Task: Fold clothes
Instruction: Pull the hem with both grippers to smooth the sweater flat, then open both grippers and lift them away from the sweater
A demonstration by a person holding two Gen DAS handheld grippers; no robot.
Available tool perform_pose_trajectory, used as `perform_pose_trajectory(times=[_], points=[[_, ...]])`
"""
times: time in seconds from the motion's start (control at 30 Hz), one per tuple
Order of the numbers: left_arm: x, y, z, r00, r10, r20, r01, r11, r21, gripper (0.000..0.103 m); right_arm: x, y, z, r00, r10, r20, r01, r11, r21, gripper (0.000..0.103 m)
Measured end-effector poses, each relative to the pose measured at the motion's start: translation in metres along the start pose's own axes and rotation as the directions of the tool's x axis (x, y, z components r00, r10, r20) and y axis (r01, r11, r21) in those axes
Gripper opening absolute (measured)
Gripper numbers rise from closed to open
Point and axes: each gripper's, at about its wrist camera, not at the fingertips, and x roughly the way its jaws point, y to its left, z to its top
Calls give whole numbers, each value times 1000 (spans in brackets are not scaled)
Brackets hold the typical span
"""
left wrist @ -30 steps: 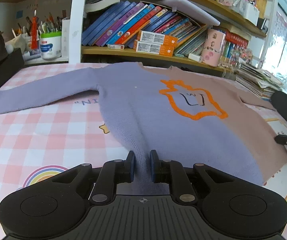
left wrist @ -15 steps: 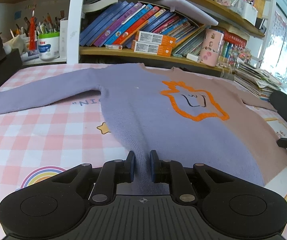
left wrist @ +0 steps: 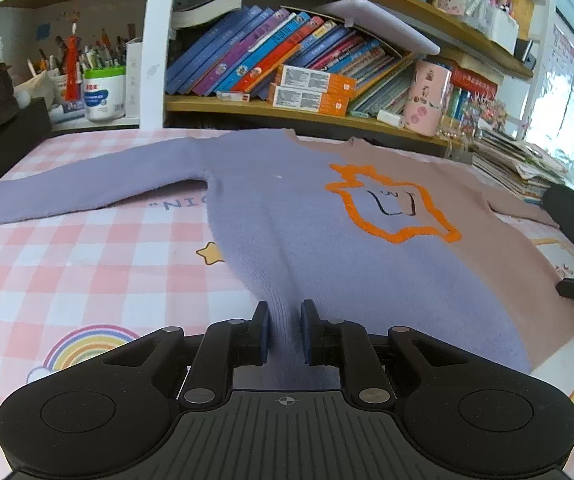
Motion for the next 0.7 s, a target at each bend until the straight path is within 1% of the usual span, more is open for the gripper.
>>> perform_pose_trajectory(times=[0.07,0.13,0.2,0.23,0.37,0.5,0.57,0.63,0.7], points=[[-6,-1,-1,1000,6,20,-6,1000,-2,18,0,-3,1,1000,10,3,-10,1000,15,8],[-13,-4,-1,999,17,47,-18,1000,9,24,-2,-4,4,1000,14,22,-15,1000,24,8],[-21,-6,0,996,23,81,-25,999,22,36,-5,-3,8,999,20,48,-21,999,27,8],[-25,-7,1,995,27,97,-29,999,27,38,-7,-2,9,998,24,60,-25,999,25,8],[-32,-7,5,988,38,150,-42,999,22,61,-7,7,18,994,59,90,-60,998,5,10],[-31,-5,5,986,52,160,-53,999,3,68,1,18,26,991,99,93,-97,995,-22,11],[-30,-3,4,985,63,160,-63,998,-2,69,7,23,30,989,117,87,-114,993,-33,13],[-31,-1,3,984,76,162,-76,997,-8,72,13,28,34,988,133,83,-130,991,-42,14],[-32,2,2,981,93,168,-91,996,-18,78,17,32,36,986,149,81,-145,988,-50,17]])
